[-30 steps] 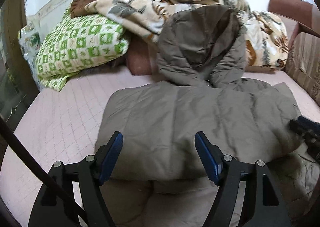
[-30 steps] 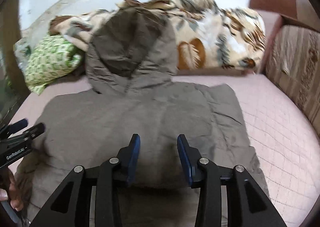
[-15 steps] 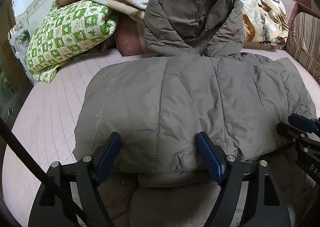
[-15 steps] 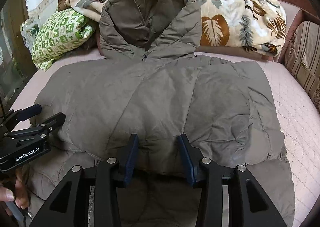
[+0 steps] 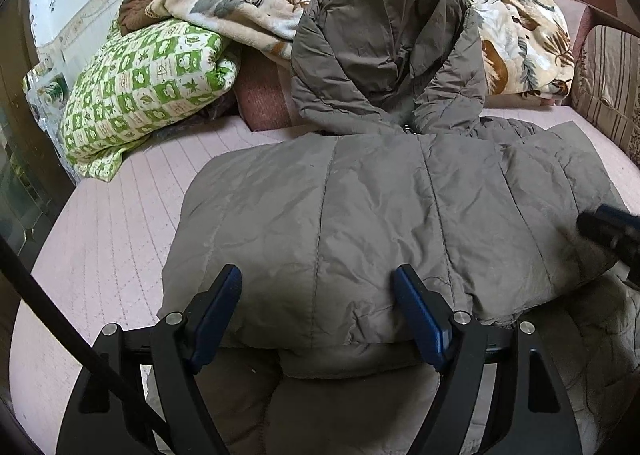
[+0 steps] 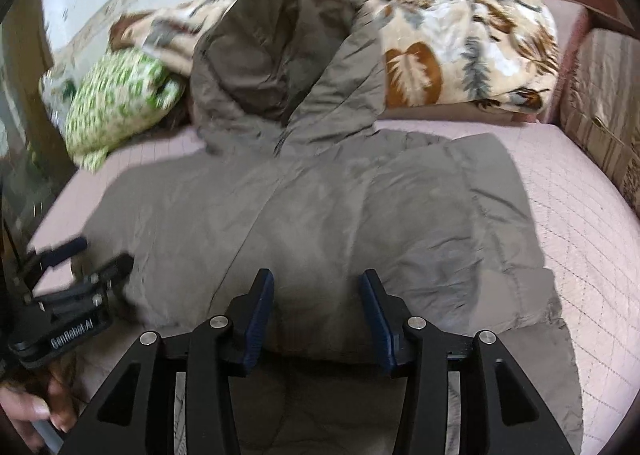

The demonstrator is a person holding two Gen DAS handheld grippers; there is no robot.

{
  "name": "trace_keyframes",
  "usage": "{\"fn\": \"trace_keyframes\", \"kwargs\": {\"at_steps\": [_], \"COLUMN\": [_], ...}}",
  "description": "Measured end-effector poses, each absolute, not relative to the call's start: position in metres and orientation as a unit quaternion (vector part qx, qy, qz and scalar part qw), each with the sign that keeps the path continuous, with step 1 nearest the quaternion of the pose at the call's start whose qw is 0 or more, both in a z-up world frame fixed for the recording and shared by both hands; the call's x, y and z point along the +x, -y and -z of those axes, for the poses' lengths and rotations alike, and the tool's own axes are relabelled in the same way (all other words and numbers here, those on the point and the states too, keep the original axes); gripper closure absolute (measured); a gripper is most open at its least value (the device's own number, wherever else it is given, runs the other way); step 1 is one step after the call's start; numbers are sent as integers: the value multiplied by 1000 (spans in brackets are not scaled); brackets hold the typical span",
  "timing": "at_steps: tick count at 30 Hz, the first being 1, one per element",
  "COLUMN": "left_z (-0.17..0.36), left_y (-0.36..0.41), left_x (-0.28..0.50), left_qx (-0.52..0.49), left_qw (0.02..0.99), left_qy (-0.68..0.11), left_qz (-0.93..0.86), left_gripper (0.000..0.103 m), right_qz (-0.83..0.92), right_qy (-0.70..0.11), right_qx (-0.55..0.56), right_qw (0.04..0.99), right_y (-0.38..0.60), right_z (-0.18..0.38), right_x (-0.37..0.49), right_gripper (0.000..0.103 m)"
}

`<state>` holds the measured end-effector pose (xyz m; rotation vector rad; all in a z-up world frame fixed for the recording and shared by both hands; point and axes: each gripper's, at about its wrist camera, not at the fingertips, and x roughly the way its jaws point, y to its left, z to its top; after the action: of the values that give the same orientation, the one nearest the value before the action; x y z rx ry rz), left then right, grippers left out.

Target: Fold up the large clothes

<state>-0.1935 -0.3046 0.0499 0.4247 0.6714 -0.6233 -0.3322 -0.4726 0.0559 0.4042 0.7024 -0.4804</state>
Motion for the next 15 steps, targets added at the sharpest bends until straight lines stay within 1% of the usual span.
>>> {"fn": "trace_keyframes", "kwargs": {"at_steps": [5,9,14,15], "left_z": [-50,-48,-46,-45], "left_y": [306,308,308,308], "left_x": [-195,-195,-194,-194], "left_qx": [208,211,213,214], "left_qw": [876,875,873,873], "left_qy": [-318,-319,-322,-322], "left_qz": [298,297,297,297], "left_gripper": [25,25,25,25], "right_qz": [255,255,257,256], "right_qy": [-331,-361,-375,-377], "right_qx": [231,248,219,217], "right_qw": [879,862,863,863], "right_y": [494,502,492,491], "right_z": [-54,-38,-34,-33], "right_x": [-340,-336,-329,-328], "right_gripper": [52,51,41,41]}}
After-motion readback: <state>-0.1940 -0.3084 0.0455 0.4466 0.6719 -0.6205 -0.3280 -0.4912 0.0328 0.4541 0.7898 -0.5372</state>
